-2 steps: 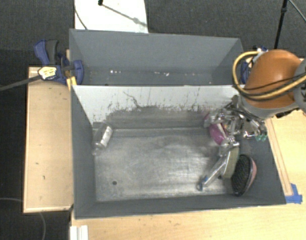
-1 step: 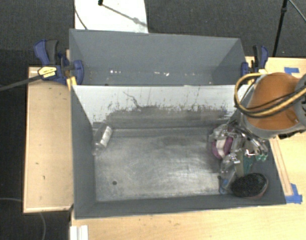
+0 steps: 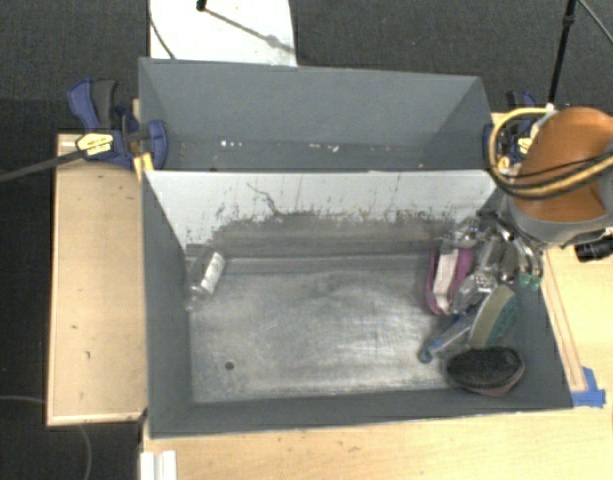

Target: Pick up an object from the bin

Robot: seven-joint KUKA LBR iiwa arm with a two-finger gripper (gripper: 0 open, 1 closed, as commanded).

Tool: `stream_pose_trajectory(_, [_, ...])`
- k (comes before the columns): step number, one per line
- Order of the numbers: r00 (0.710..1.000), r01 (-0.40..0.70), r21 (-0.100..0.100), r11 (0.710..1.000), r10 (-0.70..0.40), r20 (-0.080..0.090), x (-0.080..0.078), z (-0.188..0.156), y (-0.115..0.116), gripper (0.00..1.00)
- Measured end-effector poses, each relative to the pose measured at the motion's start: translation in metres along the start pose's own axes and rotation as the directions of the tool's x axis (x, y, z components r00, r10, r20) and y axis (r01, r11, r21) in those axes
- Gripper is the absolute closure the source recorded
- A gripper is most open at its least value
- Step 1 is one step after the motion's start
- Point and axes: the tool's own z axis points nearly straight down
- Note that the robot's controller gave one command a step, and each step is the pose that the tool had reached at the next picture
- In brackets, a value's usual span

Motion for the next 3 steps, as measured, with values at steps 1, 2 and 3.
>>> stream_pose_trajectory(1, [0.855, 0.519, -0.005, 0.855, -0.519, 0.008, 0.069, 0.039, 0.004, 0.00])
stream_pose_trajectory(2, [0.799, 0.602, 0.003, 0.799, -0.602, 0.005, 0.007, -0.019, -0.002, 0.00])
stream_pose_trajectory(3, [0.715, 0.699, 0.002, 0.715, -0.699, 0.003, 0.029, 0.017, 0.002, 0.00])
